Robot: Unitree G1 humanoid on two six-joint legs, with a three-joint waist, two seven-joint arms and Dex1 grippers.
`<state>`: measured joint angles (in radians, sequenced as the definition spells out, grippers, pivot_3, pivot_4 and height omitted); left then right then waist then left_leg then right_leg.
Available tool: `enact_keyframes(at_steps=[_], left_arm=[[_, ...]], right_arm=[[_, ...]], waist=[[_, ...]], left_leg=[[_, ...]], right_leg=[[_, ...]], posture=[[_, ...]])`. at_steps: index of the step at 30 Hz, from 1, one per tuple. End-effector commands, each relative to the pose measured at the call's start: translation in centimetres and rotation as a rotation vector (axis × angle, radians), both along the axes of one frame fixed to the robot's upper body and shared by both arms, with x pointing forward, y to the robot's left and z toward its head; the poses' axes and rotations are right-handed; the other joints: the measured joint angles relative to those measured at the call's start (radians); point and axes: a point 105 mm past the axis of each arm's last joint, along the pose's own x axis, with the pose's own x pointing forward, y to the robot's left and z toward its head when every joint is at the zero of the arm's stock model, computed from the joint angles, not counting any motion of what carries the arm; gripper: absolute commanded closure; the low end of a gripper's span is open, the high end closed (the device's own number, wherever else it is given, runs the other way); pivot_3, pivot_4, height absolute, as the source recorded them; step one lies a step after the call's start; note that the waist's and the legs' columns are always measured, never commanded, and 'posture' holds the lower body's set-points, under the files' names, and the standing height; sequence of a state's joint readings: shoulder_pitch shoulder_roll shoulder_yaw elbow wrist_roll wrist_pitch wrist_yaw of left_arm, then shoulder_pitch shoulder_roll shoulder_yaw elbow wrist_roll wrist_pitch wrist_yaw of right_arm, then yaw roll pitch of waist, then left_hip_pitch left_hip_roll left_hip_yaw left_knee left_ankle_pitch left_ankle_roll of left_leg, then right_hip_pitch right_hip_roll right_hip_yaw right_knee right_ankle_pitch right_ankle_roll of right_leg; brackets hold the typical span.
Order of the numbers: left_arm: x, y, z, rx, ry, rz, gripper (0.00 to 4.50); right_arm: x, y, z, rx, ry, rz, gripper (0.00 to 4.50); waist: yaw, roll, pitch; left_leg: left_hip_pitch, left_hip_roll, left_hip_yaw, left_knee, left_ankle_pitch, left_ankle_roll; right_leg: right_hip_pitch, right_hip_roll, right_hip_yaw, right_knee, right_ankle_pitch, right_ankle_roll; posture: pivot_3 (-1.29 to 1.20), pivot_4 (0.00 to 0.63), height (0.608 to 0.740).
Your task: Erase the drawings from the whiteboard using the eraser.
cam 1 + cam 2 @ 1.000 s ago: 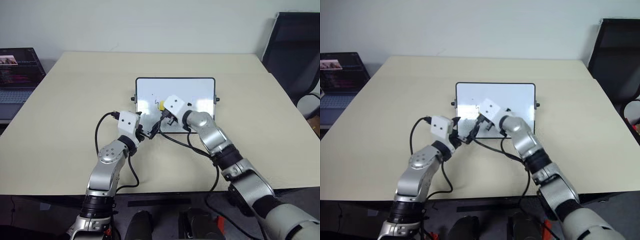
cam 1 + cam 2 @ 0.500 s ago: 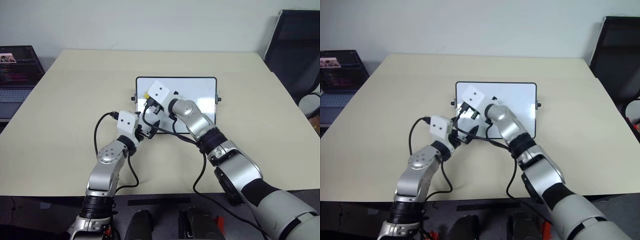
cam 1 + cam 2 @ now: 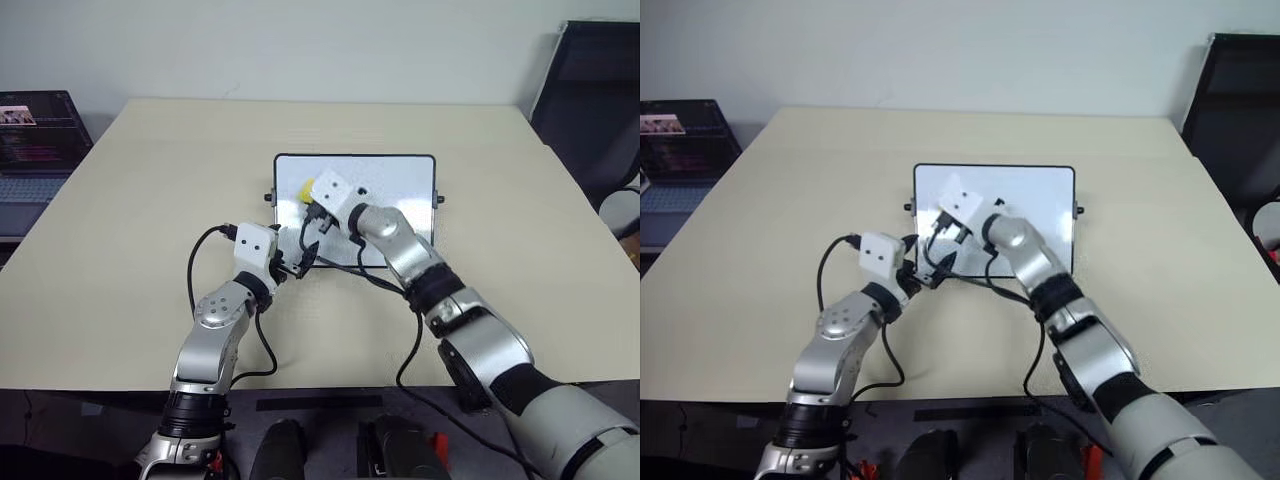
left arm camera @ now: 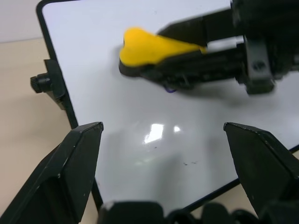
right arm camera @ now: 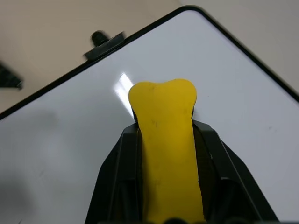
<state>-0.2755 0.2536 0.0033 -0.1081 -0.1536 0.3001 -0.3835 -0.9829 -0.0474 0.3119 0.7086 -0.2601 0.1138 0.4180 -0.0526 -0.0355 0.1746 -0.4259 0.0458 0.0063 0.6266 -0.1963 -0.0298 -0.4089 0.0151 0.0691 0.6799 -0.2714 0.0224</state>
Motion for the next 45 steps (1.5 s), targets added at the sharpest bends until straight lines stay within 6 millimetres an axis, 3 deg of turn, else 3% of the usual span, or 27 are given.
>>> enact_keyframes(at_steps=[1,7,14,24,30,35,40,45], left_arm=[[0.0,-0.4,1.3,0.001,-0.052,-0.015,0.00],[0.1,-0.6,1.3,-0.001,-0.052,-0.017,0.00],[0.1,-0.6,1.2,-0.002,-0.052,-0.018,0.00],[0.0,-0.6,1.3,0.003,-0.056,-0.021,0.00],[-0.1,-0.2,1.2,0.010,-0.054,-0.021,0.00],[-0.1,-0.3,1.2,0.012,-0.049,-0.025,0.00],[0.1,-0.8,1.0,0.012,-0.045,-0.051,0.00],[0.3,-1.4,1.0,0.015,-0.045,-0.085,0.00]], right_arm=[[-0.5,-2.1,-1.6,-0.062,0.043,-0.031,3.42],[-1.4,-4.3,-2.9,-0.104,0.072,-0.049,3.42],[-1.5,-5.0,-2.7,-0.111,0.073,-0.065,3.42],[-2.5,-5.7,-0.6,0.007,0.052,-0.063,3.42],[-3.6,-8.6,2.4,0.165,-0.011,-0.125,3.42],[-4.3,-12.8,1.1,0.205,-0.013,-0.291,3.42],[-4.9,-14.5,-0.4,0.248,0.027,-0.428,3.42],[-5.4,-15.2,-0.6,0.265,0.023,-0.484,3.42]], waist=[[0.002,0.000,0.000],[0.005,0.000,0.000],[0.007,0.000,0.000],[0.020,0.000,0.000],[0.020,0.000,0.000],[0.020,0.000,0.000],[0.018,0.000,0.000],[0.017,0.000,0.000]], left_leg=[[0.001,0.000,-0.001,0.001,0.000,0.000],[0.004,0.000,0.000,0.001,0.000,0.000],[0.004,0.000,0.001,0.001,0.000,0.000],[0.003,0.000,0.001,0.001,0.000,0.000],[0.000,0.000,0.001,0.001,0.000,0.000],[0.000,-0.001,0.000,0.000,0.000,0.000],[0.000,-0.001,0.002,0.001,0.000,0.000],[0.000,-0.001,0.002,0.001,0.000,0.000]], right_leg=[[0.001,0.000,0.000,0.000,-0.001,0.002],[0.004,0.000,0.000,0.000,-0.002,0.003],[0.004,0.000,0.000,0.000,-0.002,0.003],[0.003,0.000,0.000,-0.001,-0.002,0.003],[0.001,0.000,0.001,-0.002,-0.002,0.003],[0.001,0.000,0.000,-0.002,-0.002,0.003],[0.000,0.000,0.001,-0.002,-0.002,0.004],[0.000,0.001,0.002,-0.001,-0.003,0.005]], posture=[[0.00,0.150,0.740],[0.00,0.150,0.740],[0.00,0.150,0.740],[0.00,0.150,0.740],[0.00,0.150,0.740],[0.00,0.150,0.740],[0.00,0.150,0.740],[0.00,0.150,0.740]])
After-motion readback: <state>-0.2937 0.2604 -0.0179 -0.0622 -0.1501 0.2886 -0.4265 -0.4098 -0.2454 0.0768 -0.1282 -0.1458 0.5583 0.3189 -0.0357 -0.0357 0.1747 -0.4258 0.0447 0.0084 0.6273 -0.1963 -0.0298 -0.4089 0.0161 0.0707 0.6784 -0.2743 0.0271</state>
